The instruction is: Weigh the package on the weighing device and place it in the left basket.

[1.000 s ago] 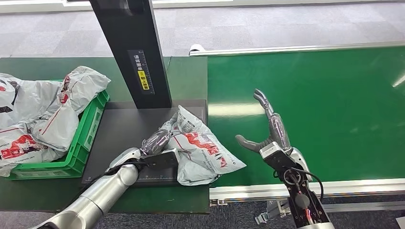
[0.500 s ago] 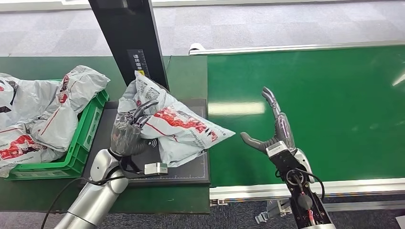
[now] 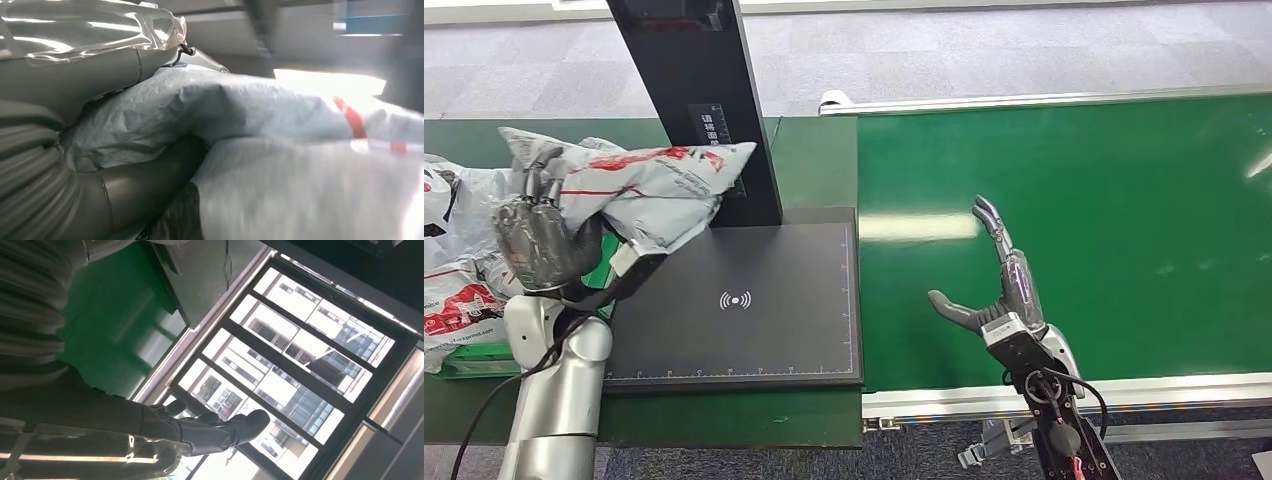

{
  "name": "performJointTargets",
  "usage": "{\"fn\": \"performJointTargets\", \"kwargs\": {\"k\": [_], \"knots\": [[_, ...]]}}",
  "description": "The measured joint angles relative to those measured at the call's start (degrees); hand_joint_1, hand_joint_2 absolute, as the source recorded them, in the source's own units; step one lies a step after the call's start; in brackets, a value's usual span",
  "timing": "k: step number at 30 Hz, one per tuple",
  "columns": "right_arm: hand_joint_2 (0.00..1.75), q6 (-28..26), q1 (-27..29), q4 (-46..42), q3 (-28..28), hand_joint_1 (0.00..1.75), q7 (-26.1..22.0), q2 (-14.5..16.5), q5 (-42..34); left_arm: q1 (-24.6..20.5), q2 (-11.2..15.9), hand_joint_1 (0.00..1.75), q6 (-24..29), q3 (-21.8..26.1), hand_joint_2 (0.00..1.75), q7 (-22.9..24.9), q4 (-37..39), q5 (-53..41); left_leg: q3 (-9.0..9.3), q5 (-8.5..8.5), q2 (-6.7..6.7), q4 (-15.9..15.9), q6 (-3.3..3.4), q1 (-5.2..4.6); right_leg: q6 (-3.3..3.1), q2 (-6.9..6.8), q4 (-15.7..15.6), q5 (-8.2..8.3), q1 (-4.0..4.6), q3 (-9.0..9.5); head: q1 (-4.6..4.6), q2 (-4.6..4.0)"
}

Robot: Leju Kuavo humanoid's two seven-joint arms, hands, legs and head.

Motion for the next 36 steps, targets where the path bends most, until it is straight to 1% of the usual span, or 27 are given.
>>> {"fn": "performJointTargets", "kwargs": {"k": [4,9,12,14,16,19,20,21,23,25,26,27,29,30,31,33,36], "knots": [[1.75,0.03,0.33,-0.51,-0.05,0.0,0.0,-0.06,0.47,-1.27,0.14,1.75,0.0,4.39,1.75,0.33,1.2,-0.32,-0.05,0.0,-0.01,0.0,0.0,-0.01,0.0,-0.01,0.0,0.0,-0.01,0.0,0.03,0.0],[1.75,0.04,0.91,-0.79,-0.17,0.0,0.0,-0.05,1.33,-3.5,0.09,1.75,0.0,12.32,1.75,0.53,4.0,-1.52,-0.05,-0.01,0.06,0.0,0.0,-0.02,0.01,0.09,0.0,0.0,-0.02,-0.05,0.02,0.0],[1.75,0.05,1.53,-1.33,-0.5,0.0,0.0,-0.05,2.03,-4.86,0.37,1.75,0.0,17.03,1.75,2.56,6.48,-4.53,-0.05,-0.01,0.04,0.0,0.0,-0.01,0.0,0.08,0.0,0.0,-0.01,-0.06,0.02,0.0],[1.75,0.1,1.95,-1.88,-0.7,0.0,0.04,-0.04,2.49,-5.53,0.73,1.75,0.0,19.3,1.75,5.47,8.73,-7.1,-0.05,-0.01,0.04,0.0,0.0,0.0,0.0,0.08,0.0,0.0,0.0,-0.07,0.01,0.0],[1.75,0.32,2.34,-2.44,-1.02,0.0,0.17,-0.04,2.91,-6.23,1.48,1.75,-0.04,20.08,1.75,10.54,12.04,-10.48,-0.05,0.0,0.04,0.0,0.0,0.0,0.0,0.08,0.0,0.0,0.0,-0.08,0.02,0.0],[1.75,1.24,2.61,-3.07,-1.51,0.0,0.56,0.05,3.68,-7.92,3.8,1.75,-0.83,18.72,1.75,22.6,20.5,-16.99,-0.04,0.0,0.05,0.0,0.0,-0.01,-0.01,0.09,0.0,0.01,0.0,-0.06,0.03,0.0],[1.75,1.55,2.63,-3.18,-1.62,0.0,0.66,0.09,3.9,-8.44,4.63,1.74,-1.11,17.89,1.75,25.7,23.4,-18.3,-0.04,0.0,0.06,0.0,0.0,-0.01,-0.01,0.09,0.0,0.02,-0.01,-0.05,0.02,0.0],[1.75,1.79,2.64,-3.23,-1.72,0.0,0.72,0.13,4.02,-8.86,5.37,1.74,-1.26,17.07,1.75,27.68,25.89,-18.99,-0.03,0.0,0.07,0.0,0.0,-0.01,-0.02,0.1,0.0,0.02,-0.01,-0.05,0.03,0.0],[1.75,2.1,2.64,-3.26,-1.87,0.0,0.75,0.19,4.12,-9.64,6.43,1.73,-1.75,15.77,1.75,29.27,29.55,-19.31,-0.02,0.0,0.06,0.0,0.0,-0.01,-0.02,0.1,0.0,0.02,-0.01,-0.03,0.03,0.0],[1.75,2.64,2.63,-3.26,-1.96,0.0,0.77,0.31,4.58,-10.46,7.36,1.73,-4.47,14.59,1.75,30.94,32.57,-18.9,0.0,0.0,0.05,0.0,0.0,-0.02,-0.02,0.09,0.0,0.02,-0.02,0.0,0.02,0.0],[1.75,2.97,2.61,-3.26,-2.0,0.0,0.77,0.39,4.89,-10.92,7.82,1.69,-6.61,13.99,1.75,31.98,33.86,-18.53,0.01,0.0,0.04,0.0,0.0,-0.02,-0.02,0.08,0.0,0.02,-0.02,0.02,0.02,0.0],[1.75,3.31,2.58,-3.26,-2.06,0.0,0.79,0.5,5.2,-11.44,8.25,1.48,-9.02,13.36,1.75,32.96,35.11,-18.07,0.04,0.0,0.02,0.0,0.0,-0.02,-0.02,0.06,0.0,0.02,-0.02,0.05,0.01,0.0],[1.75,3.85,2.41,-3.25,-2.21,0.0,0.87,0.73,5.7,-12.64,9.05,0.62,-13.88,12.15,1.75,34.32,37.54,-17.34,0.13,0.0,-0.07,-0.01,0.0,-0.02,-0.02,-0.03,0.0,0.0,-0.02,0.16,0.0,0.0],[1.75,4.09,2.29,-3.25,-2.3,0.0,0.95,0.86,5.91,-13.25,9.39,0.23,-16.06,11.6,1.75,34.71,38.73,-16.94,0.17,0.01,-0.13,-0.02,-0.01,-0.02,-0.03,-0.09,0.0,-0.01,-0.02,0.22,0.0,0.0],[1.75,4.26,2.15,-3.24,-2.38,0.0,1.02,0.98,6.08,-13.78,9.68,0.0,-17.41,11.09,1.75,34.94,39.76,-16.46,0.22,0.01,-0.18,-0.04,-0.02,-0.02,-0.03,-0.13,0.0,-0.02,-0.02,0.28,0.01,0.0],[1.75,4.43,1.97,-3.23,-2.54,0.0,1.09,1.22,6.28,-14.39,10.1,0.0,-17.25,10.34,1.75,35.06,41.19,-15.24,0.3,0.06,-0.23,-0.05,-0.04,-0.01,-0.04,-0.18,0.0,-0.02,-0.01,0.36,0.01,0.0],[1.75,4.49,1.94,-3.23,-2.8,0.0,1.11,1.56,6.51,-14.69,10.45,0.0,-13.39,9.78,1.75,34.42,42.27,-13.47,0.33,0.17,-0.26,-0.06,-0.04,-0.01,-0.06,-0.21,0.0,0.0,-0.01,0.42,0.01,0.0]]}}
